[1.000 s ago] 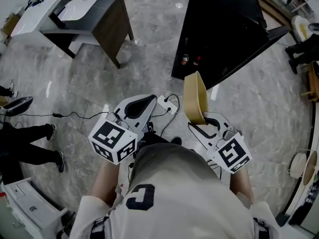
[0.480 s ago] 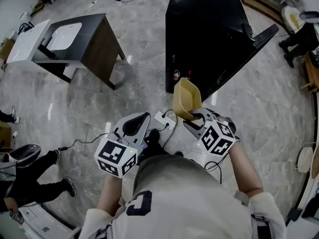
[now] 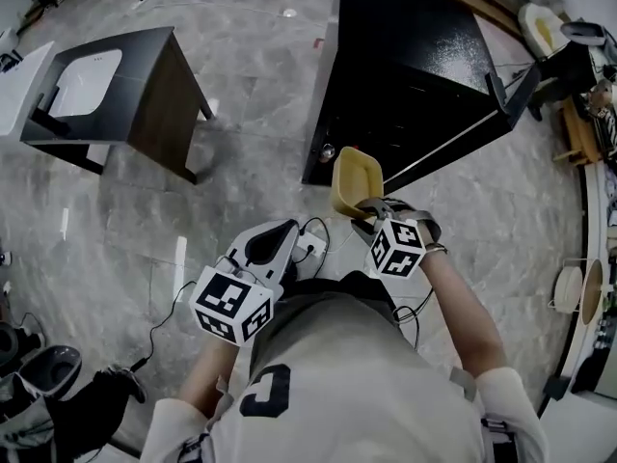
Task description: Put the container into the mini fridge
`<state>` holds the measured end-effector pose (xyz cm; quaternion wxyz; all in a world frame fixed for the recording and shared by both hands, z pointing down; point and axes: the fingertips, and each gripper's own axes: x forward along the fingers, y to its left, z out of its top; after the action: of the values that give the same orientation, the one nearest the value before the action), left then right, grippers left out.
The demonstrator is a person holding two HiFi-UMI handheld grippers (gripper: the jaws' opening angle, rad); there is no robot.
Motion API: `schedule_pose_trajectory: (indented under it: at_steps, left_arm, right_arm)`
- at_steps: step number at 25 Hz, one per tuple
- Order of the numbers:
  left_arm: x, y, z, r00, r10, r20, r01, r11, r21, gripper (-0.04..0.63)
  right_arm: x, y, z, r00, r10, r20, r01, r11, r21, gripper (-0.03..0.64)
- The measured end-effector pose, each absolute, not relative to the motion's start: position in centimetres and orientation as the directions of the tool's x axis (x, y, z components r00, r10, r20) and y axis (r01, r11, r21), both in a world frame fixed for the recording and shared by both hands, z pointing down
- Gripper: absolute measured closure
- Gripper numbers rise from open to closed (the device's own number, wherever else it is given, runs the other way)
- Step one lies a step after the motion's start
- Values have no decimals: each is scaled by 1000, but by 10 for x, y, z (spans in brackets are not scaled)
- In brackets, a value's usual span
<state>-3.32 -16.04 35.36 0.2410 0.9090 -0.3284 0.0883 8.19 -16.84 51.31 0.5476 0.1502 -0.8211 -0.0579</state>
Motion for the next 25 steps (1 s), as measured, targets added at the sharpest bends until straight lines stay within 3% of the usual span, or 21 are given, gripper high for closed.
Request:
schedule_pose_trajectory:
  at_steps: [3, 15, 25]
  left_arm:
    - [-30, -177, 346, 774, -567, 282, -631, -659, 409, 541]
    - [7, -210, 383, 606, -671, 427, -786, -425, 449, 541]
    - [42, -223, 404, 554, -682, 478, -824, -368, 431, 541]
  right_arm:
    - [85, -190, 524, -345, -277, 897, -166, 958, 232, 517]
    - [142, -265, 620, -286, -157, 945, 58, 982, 181, 517]
    - [161, -320, 679, -272, -169, 947, 70, 978, 194, 517]
